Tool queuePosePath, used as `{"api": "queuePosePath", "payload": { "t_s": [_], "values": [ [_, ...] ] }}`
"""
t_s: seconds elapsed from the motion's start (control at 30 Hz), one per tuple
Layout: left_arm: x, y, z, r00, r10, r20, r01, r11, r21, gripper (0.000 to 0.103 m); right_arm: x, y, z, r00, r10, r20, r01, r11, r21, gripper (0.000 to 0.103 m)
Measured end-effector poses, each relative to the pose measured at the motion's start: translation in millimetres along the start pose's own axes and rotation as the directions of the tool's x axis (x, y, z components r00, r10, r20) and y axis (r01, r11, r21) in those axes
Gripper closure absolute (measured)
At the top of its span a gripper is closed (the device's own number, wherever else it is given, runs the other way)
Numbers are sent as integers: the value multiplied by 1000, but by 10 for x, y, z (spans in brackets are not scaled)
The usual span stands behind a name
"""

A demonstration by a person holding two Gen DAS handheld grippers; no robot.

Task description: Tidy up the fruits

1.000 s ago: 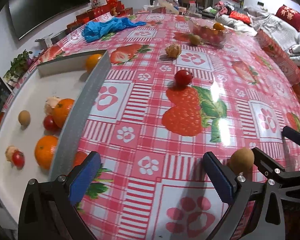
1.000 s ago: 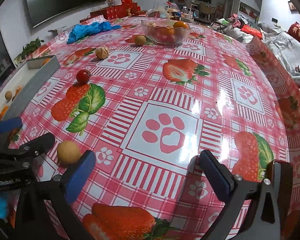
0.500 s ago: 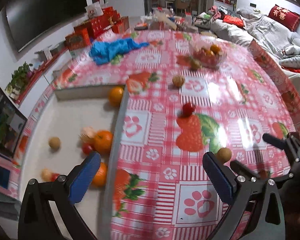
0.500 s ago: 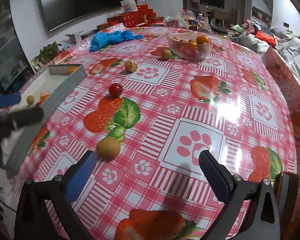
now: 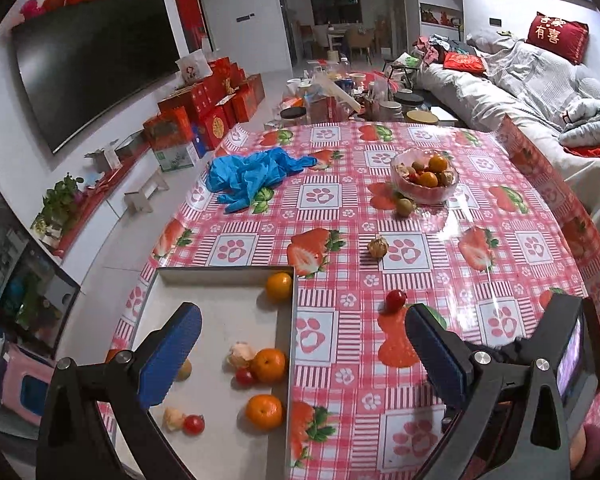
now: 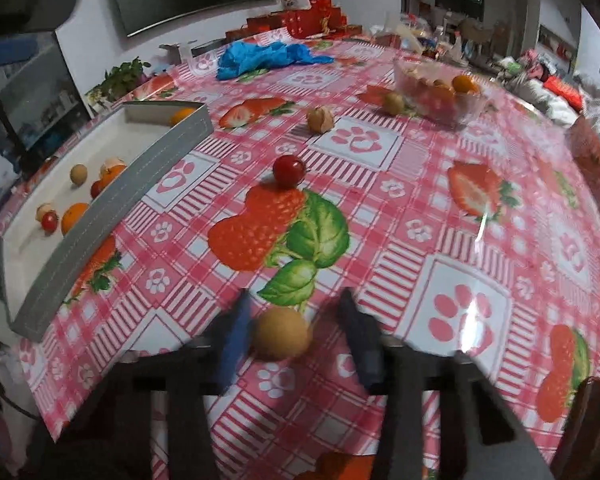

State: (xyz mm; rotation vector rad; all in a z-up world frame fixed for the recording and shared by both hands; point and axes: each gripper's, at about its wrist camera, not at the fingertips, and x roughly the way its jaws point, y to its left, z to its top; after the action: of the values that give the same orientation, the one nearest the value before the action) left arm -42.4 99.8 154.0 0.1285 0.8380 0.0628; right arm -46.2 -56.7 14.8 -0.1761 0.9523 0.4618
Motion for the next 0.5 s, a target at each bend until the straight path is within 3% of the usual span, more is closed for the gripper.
{"api": "queuePosePath", "payload": {
  "t_s": [0.4, 0.43, 0.5],
  "values": [
    [898, -698, -139, 993, -60, -106, 63, 998, 25, 2, -269, -711, -100, 998, 47, 36, -54, 975, 216, 72],
    [972, -758, -139, 991, -64, -115, 67, 997, 29, 12, -289, -743, -112, 998, 45, 38, -53, 973, 224, 72],
    [1135, -866, -134, 986, -64, -155, 70, 997, 37, 23, -316, -795, -131, 998, 39, 42, -48, 970, 236, 72]
  ]
}}
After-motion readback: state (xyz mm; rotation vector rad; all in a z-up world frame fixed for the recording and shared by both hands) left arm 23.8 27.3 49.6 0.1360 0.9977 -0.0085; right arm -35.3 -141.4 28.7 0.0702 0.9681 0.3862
